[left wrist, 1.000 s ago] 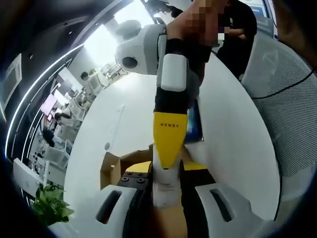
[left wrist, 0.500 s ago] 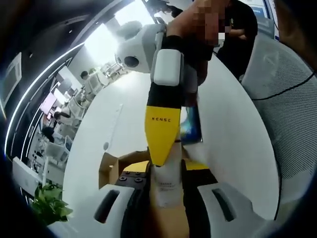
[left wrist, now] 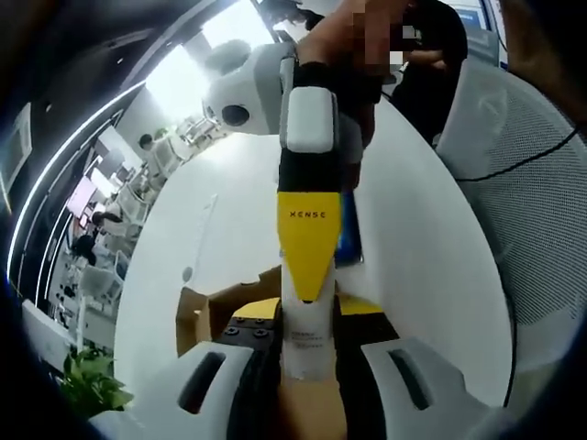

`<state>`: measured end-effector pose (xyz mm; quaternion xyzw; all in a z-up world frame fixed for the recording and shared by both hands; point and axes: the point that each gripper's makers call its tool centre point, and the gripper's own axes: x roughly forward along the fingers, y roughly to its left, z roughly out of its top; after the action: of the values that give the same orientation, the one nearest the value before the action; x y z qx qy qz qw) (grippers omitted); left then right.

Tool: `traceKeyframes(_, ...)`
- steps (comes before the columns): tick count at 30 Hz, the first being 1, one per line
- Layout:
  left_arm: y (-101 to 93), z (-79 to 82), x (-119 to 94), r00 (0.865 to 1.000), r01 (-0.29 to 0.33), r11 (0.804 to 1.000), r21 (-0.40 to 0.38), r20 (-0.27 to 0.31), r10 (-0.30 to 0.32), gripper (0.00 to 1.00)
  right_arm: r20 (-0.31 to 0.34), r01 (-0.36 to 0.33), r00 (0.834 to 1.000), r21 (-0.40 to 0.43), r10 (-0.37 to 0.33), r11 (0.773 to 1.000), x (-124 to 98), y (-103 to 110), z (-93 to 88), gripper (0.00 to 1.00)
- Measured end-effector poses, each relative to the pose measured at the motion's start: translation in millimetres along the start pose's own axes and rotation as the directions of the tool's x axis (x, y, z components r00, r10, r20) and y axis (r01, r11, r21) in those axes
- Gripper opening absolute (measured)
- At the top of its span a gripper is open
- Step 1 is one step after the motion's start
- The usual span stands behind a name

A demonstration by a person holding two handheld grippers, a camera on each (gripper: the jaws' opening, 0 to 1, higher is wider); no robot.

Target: Operate the shoe box by opening the lid, removing the specified soft item, and placing it in the target area until the item is outside and the box remains undamaged.

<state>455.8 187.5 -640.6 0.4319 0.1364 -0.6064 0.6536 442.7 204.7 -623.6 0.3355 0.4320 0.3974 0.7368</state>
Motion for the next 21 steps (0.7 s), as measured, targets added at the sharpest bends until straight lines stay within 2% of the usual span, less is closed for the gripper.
traceKeyframes(1, -0.3, 0.1, 0.1, 1.000, 0.003, 1.000, 0.000, 0.000, -0.003, 0.20, -0.002, 0.020, 1.000, -0.042, -0.020, 0.999, -0.7, -4.3, 0.7, 0.21)
traceKeyframes(9, 0.1, -2.7, -0.4, 1.000, 0.006, 1.000, 0.019, -0.010, -0.006, 0.20, -0.012, 0.021, 1.000, -0.081, -0.022, 0.997, -4.6, -4.7, -0.9, 0.19)
traceKeyframes(13, 0.4, -2.0, -1.4, 1.000, 0.007, 1.000, 0.012, -0.005, -0.007, 0.20, -0.011, 0.017, 1.000, -0.067, -0.018, 0.998, -4.6, -5.8, 0.3, 0.19)
traceKeyframes(21, 3.4, -3.4, -1.3, 1.000, -0.011, 1.000, 0.004, -0.001, 0.011, 0.21, 0.001, 0.010, 1.000, 0.026, -0.010, 1.000, -3.3, -5.4, 1.1, 0.17)
